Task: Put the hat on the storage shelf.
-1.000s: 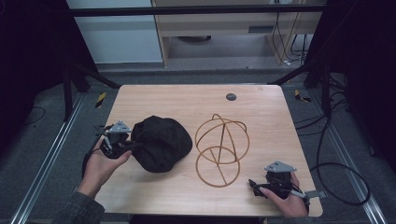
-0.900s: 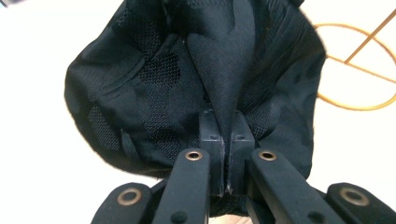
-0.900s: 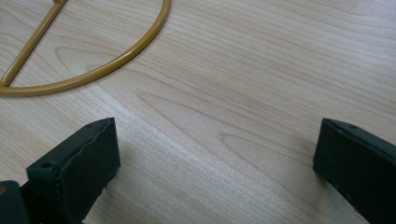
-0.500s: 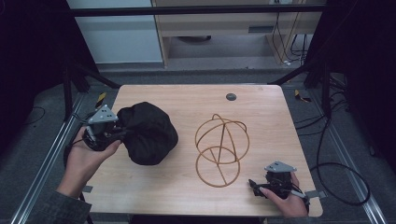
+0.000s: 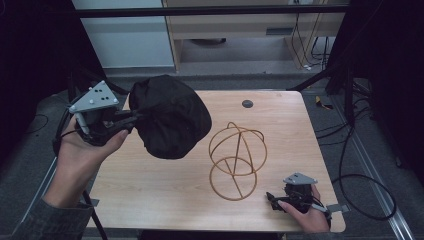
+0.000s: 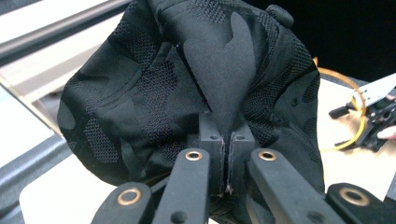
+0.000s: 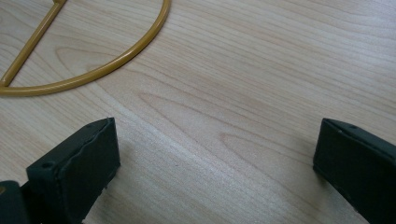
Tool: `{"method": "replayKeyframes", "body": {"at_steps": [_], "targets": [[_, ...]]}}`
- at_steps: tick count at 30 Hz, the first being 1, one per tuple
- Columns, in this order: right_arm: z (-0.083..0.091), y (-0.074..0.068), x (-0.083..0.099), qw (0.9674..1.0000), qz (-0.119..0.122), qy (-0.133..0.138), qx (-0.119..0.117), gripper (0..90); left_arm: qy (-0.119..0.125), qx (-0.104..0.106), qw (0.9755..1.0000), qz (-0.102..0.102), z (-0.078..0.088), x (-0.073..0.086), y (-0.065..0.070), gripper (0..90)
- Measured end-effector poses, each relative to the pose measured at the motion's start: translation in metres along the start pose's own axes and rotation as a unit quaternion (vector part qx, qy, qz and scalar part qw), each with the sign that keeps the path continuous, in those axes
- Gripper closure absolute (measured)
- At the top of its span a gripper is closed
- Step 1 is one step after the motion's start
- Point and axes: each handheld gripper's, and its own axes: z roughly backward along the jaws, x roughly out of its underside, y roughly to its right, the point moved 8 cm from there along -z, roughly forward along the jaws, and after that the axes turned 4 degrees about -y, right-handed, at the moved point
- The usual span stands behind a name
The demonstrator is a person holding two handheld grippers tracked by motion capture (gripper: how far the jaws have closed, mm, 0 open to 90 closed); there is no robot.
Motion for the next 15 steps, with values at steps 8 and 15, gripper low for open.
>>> {"method": "replayKeyframes", "body": {"at_steps": [8,15], "targets": [[0.000,0.000,0.000,1.0000,0.000,0.000,0.001,0.7,0.022,0.005,0.9996,-0.017,0.002,-0.024,0.014,87.7],[0.000,0.000,0.000,1.0000,-0.001,-0.001,0.001,0.7,0.042,0.009,0.9984,-0.036,0.010,-0.051,0.028,87.7]]}}
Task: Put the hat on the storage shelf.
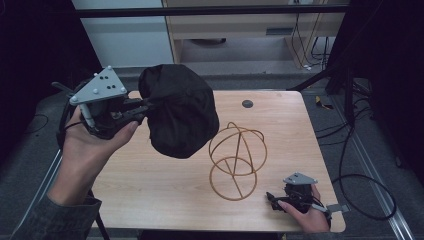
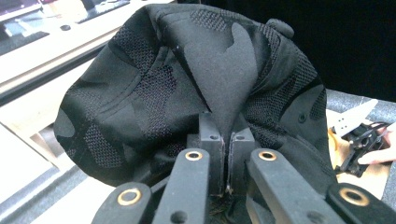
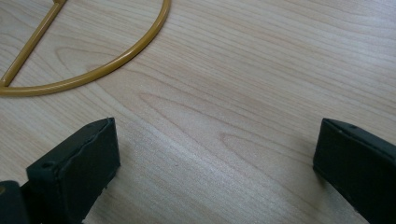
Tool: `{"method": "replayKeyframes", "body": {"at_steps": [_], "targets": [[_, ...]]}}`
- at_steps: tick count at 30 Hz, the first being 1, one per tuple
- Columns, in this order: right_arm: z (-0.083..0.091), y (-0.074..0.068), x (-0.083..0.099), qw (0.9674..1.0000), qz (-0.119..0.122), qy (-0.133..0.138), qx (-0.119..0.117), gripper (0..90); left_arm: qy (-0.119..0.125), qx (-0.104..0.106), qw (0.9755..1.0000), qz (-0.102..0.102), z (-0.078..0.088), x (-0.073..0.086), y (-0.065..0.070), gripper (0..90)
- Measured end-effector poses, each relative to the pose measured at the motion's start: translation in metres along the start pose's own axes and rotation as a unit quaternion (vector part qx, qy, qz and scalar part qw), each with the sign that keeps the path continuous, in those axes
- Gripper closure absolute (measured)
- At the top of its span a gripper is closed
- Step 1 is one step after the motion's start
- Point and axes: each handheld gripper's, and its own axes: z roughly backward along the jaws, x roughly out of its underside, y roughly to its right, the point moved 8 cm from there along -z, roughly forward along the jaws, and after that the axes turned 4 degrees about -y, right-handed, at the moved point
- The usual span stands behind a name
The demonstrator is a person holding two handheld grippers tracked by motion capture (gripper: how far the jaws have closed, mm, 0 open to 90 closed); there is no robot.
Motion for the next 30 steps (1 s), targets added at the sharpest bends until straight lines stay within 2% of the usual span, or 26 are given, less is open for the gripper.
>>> {"method": "replayKeyframes", "body": {"at_steps": [10,13,16,20,26,28,29,30], "targets": [[0.000,0.000,0.000,1.0000,-0.001,0.000,0.000,0.7,0.017,-0.003,0.9998,-0.012,-0.003,-0.028,0.006,87.8],[0.000,0.000,0.000,1.0000,-0.001,0.000,0.000,0.7,0.020,-0.011,0.9995,-0.020,-0.005,-0.039,0.007,87.7],[0.000,0.000,0.000,1.0000,-0.001,0.000,0.000,0.6,0.024,-0.016,0.9994,-0.019,-0.008,-0.047,0.004,87.7],[0.000,0.000,0.000,1.0000,-0.001,0.000,0.000,0.7,0.030,-0.011,0.9994,-0.010,-0.013,-0.052,0.002,87.7],[0.000,0.000,0.000,1.0000,-0.001,0.000,-0.001,0.7,0.031,0.001,0.9995,-0.009,-0.037,-0.065,0.010,87.7],[0.000,0.000,0.000,1.0000,-0.001,0.000,-0.001,0.7,0.032,0.003,0.9994,-0.010,-0.040,-0.066,0.012,87.7],[0.000,0.000,0.000,1.0000,-0.001,0.000,0.000,0.6,0.033,0.008,0.9994,-0.011,-0.048,-0.071,0.017,87.8],[0.000,0.000,0.000,1.0000,-0.001,0.000,0.000,0.6,0.033,0.008,0.9994,-0.011,-0.048,-0.071,0.017,87.8]]}}
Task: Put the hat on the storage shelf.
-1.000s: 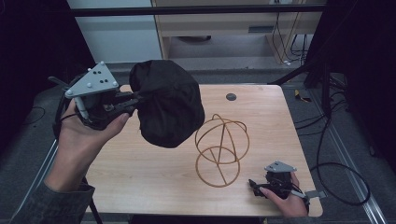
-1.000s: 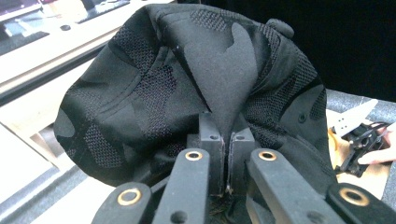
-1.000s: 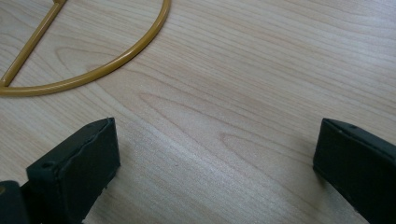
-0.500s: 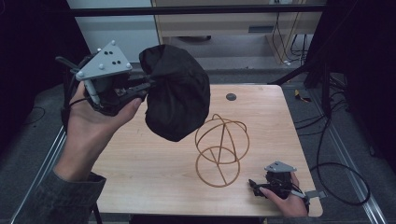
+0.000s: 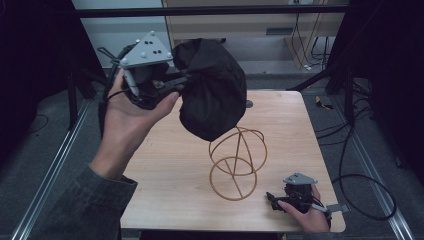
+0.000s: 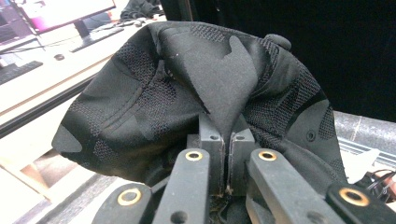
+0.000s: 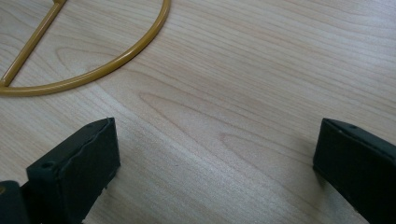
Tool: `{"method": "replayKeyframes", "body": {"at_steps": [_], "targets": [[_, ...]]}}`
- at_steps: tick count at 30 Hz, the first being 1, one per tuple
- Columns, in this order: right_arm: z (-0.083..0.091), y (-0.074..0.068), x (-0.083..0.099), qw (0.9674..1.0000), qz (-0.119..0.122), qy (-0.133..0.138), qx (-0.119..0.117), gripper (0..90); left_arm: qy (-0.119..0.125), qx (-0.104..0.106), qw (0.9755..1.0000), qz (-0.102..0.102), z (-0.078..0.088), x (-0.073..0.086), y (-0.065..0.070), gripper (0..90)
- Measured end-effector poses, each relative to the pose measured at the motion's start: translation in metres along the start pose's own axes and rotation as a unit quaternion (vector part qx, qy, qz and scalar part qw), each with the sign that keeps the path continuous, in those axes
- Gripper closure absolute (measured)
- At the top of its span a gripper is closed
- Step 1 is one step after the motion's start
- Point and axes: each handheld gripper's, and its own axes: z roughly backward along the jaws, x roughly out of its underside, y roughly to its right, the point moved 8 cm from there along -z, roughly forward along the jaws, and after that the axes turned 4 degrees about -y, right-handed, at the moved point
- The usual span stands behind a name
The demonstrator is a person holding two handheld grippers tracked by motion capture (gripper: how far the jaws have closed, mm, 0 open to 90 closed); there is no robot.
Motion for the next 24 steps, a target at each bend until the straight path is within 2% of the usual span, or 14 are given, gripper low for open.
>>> {"method": "replayKeyframes", "body": {"at_steps": [3,10,11,16,18,19,24], "targets": [[0.000,0.000,0.000,1.0000,0.000,0.000,0.000,0.7,0.002,0.012,0.9999,-0.003,-0.015,-0.007,0.008,87.7],[0.000,0.000,0.000,1.0000,0.000,0.000,0.000,0.7,0.008,0.029,0.9995,-0.005,-0.035,-0.021,0.024,87.7],[0.000,0.000,0.000,1.0000,0.001,0.000,0.000,0.7,0.010,0.036,0.9993,-0.008,-0.041,-0.026,0.031,87.8],[0.000,0.000,0.000,1.0000,0.001,0.001,0.000,0.7,0.011,0.051,0.9985,-0.020,-0.051,-0.036,0.049,87.8],[0.000,0.000,0.000,1.0000,0.001,0.000,0.000,0.7,0.010,0.052,0.9984,-0.022,-0.053,-0.037,0.052,87.8],[0.000,0.000,0.000,1.0000,0.001,0.000,0.000,0.6,0.011,0.056,0.9980,-0.026,-0.056,-0.040,0.058,87.8],[0.000,0.000,0.000,1.0000,0.001,0.000,0.000,0.6,0.008,0.066,0.9973,-0.032,-0.063,-0.042,0.070,87.7]]}}
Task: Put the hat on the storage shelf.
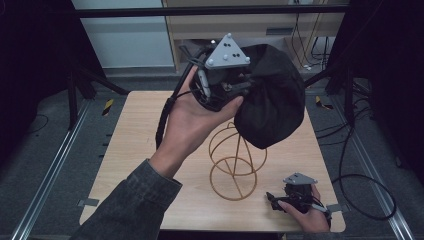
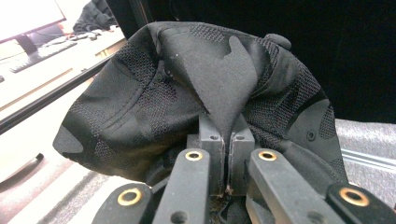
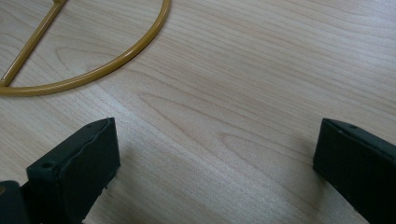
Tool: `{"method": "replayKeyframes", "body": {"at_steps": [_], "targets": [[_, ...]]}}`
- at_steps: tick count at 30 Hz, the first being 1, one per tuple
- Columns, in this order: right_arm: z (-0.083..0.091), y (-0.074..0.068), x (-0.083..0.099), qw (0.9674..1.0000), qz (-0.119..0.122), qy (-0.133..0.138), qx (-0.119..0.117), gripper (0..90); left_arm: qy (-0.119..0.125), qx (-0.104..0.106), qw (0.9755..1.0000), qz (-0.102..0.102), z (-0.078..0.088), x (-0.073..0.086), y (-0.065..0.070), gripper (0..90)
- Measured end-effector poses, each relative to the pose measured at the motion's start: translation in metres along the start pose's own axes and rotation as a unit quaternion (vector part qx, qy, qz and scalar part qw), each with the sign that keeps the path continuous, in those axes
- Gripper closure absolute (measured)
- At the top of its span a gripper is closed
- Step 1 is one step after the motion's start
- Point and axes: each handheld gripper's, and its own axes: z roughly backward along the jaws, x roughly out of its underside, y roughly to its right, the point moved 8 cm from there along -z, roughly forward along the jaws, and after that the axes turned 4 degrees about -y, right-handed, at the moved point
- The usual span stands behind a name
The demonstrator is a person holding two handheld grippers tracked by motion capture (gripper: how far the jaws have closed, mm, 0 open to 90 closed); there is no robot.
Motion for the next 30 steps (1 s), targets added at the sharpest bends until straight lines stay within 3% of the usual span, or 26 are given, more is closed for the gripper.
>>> {"method": "replayKeyframes", "body": {"at_steps": [18,30], "targets": [[0.000,0.000,0.000,1.0000,0.001,0.000,0.000,0.7,-0.015,0.015,0.9997,-0.011,-0.014,0.006,0.017,87.7],[0.000,0.000,0.000,1.0000,0.000,0.000,0.000,0.7,-0.036,0.019,0.9991,-0.009,-0.011,0.028,0.020,87.7]]}}
